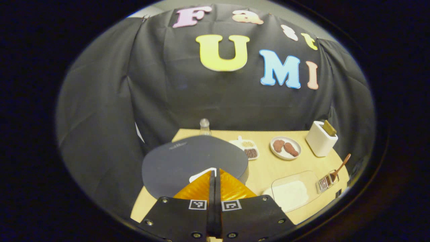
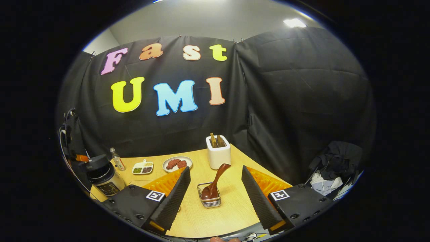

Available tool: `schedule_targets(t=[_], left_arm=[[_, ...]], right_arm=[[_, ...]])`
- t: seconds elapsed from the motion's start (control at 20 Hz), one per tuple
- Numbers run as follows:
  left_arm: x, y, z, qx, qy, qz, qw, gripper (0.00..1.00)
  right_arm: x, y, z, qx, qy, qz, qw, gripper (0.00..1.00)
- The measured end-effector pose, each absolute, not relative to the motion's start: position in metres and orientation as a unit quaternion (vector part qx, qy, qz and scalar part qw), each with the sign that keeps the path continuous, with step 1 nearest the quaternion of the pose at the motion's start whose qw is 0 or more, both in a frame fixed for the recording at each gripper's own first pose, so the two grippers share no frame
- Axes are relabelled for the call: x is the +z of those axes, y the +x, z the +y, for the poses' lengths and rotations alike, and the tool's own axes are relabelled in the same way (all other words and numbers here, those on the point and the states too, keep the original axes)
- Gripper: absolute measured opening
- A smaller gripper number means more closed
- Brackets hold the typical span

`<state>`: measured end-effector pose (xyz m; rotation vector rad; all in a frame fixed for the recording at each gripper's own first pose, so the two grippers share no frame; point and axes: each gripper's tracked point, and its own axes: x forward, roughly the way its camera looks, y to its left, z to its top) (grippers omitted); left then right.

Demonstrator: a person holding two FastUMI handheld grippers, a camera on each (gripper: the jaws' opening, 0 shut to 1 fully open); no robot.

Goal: Close the left gripper, press the button to open the rice cooker; take a wooden spoon from the chopstick holder with the right hand, scoop a spoonful of rice and pour it into the rice cooker, then put the wooden spoon back into the chopstick holder.

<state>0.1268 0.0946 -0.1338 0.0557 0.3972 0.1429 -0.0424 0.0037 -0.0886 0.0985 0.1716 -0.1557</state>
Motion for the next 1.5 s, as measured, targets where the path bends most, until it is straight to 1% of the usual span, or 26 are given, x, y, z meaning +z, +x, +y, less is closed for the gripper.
schedule_targets(t=[0.05, 0.1, 0.15, 0.2, 0.3, 0.35, 0.4, 0.45, 0.5, 0.55, 0.65, 0.8, 0.85, 0.9, 1.05, 1.1, 1.35, 1.5], left_arm=[[-0.111, 0.122, 0.094, 0.075, 0.036, 0.174, 0.981, 0.02], [-0.092, 0.114, 0.09, 0.075, 0.041, 0.15, 0.985, 0.02], [-0.07, 0.108, 0.086, 0.073, 0.041, 0.127, 0.988, 0.0], [-0.056, 0.096, 0.081, 0.075, 0.037, 0.106, 0.991, 0.01], [-0.037, 0.078, 0.077, 0.074, 0.024, 0.073, 0.994, 0.01], [-0.028, 0.069, 0.073, 0.072, 0.02, 0.056, 0.996, 0.01], [-0.023, 0.06, 0.07, 0.072, 0.02, 0.037, 0.997, 0.01], [-0.014, 0.051, 0.068, 0.069, 0.027, 0.017, 0.997, 0.0], [-0.009, 0.043, 0.064, 0.061, 0.036, 0.001, 0.997, 0.0], [-0.005, 0.035, 0.06, 0.056, 0.042, -0.01, 0.998, 0.0], [-0.009, 0.022, 0.049, 0.045, 0.03, -0.008, 0.999, 0.0], [-0.039, 0.011, 0.052, 0.065, 0.002, 0.03, 0.997, 0.02], [-0.042, 0.008, 0.047, 0.062, -0.011, 0.031, 0.998, 0.14], [-0.045, 0.007, 0.043, 0.059, -0.022, 0.033, 0.997, 0.24], [-0.052, 0.011, 0.035, 0.057, -0.031, 0.037, 0.997, 0.79], [-0.054, 0.015, 0.032, 0.06, -0.026, 0.039, 0.997, 0.85], [-0.043, 0.026, -0.001, 0.058, -0.019, 0.04, 0.997, 0.87], [-0.044, 0.032, -0.015, 0.068, -0.004, 0.041, 0.997, 0.87]], right_arm=[[-0.09, -0.043, 0.005, -0.076, 0.049, 0.087, 0.992, 0.98], [-0.09, -0.043, 0.006, -0.075, 0.048, 0.087, 0.992, 0.93], [-0.09, -0.042, 0.007, -0.073, 0.046, 0.087, 0.992, 0.98], [-0.089, -0.041, 0.008, -0.073, 0.043, 0.087, 0.993, 0.98], [-0.088, -0.037, 0.008, -0.072, 0.04, 0.086, 0.993, 0.98], [-0.087, -0.034, 0.009, -0.071, 0.041, 0.087, 0.993, 0.93], [-0.087, -0.033, 0.011, -0.07, 0.039, 0.089, 0.993, 0.98], [-0.088, -0.03, 0.011, -0.068, 0.035, 0.09, 0.993, 0.98], [-0.088, -0.027, 0.011, -0.069, 0.03, 0.091, 0.993, 0.93], [-0.086, -0.024, 0.01, -0.069, 0.026, 0.092, 0.993, 0.98], [-0.081, -0.018, 0.011, -0.069, 0.023, 0.094, 0.993, 0.98], [-0.072, -0.007, 0.007, -0.073, 0.015, 0.09, 0.993, 0.98], [-0.073, -0.004, 0.006, -0.072, 0.014, 0.093, 0.993, 0.98], [-0.074, 0.0, 0.004, -0.07, 0.014, 0.097, 0.993, 0.98], [-0.077, 0.009, -0.003, -0.064, 0.012, 0.113, 0.991, 0.98], [-0.08, 0.015, -0.006, -0.061, 0.013, 0.116, 0.991, 0.98], [-0.095, 0.052, -0.018, -0.048, 0.042, 0.144, 0.988, 0.98], [-0.108, 0.076, -0.025, -0.041, 0.068, 0.167, 0.983, 0.98]])
